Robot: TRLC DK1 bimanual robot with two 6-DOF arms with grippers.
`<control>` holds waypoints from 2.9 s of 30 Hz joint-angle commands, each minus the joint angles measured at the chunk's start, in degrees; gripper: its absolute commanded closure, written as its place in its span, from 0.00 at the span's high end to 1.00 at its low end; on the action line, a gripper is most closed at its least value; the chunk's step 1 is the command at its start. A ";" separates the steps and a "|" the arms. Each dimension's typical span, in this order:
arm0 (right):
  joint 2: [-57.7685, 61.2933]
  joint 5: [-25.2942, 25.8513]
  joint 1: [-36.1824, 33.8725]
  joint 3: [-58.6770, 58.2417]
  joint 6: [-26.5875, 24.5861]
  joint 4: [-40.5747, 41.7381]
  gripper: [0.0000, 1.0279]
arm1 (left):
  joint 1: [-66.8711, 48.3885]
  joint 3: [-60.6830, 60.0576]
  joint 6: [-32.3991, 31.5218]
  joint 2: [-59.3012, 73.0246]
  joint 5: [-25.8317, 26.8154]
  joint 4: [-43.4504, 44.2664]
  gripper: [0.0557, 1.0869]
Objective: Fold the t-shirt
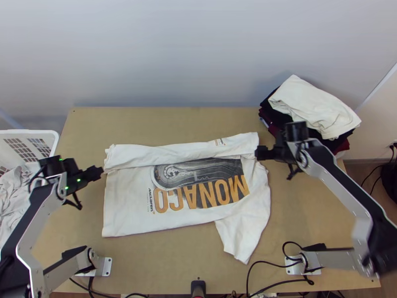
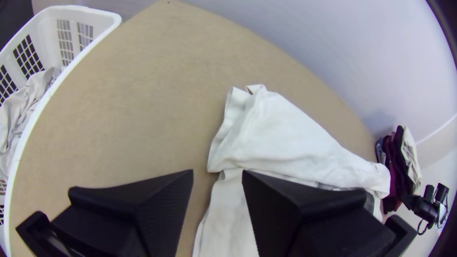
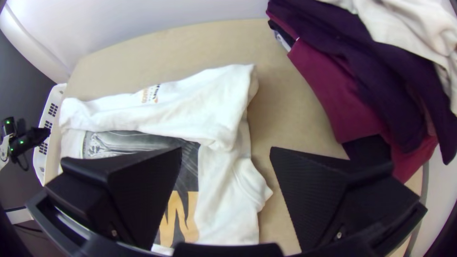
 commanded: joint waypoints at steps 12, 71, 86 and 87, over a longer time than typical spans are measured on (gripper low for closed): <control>-15.47 -1.79 1.53 -10.26 12.75 -22.18 0.95 | 3.55 3.07 3.05 -8.38 6.43 -12.13 0.53; -6.77 -14.27 -4.00 -27.75 3.87 -15.15 0.03 | -4.71 2.02 46.46 -8.64 -5.09 -58.01 0.53; -7.56 -14.27 -3.39 -28.45 3.78 -15.15 0.03 | -8.22 -2.73 44.35 0.76 -6.84 -50.28 0.52; -7.65 -14.27 -3.21 -28.45 3.78 -15.15 0.03 | -8.31 -2.73 44.27 1.20 -6.84 -50.28 0.44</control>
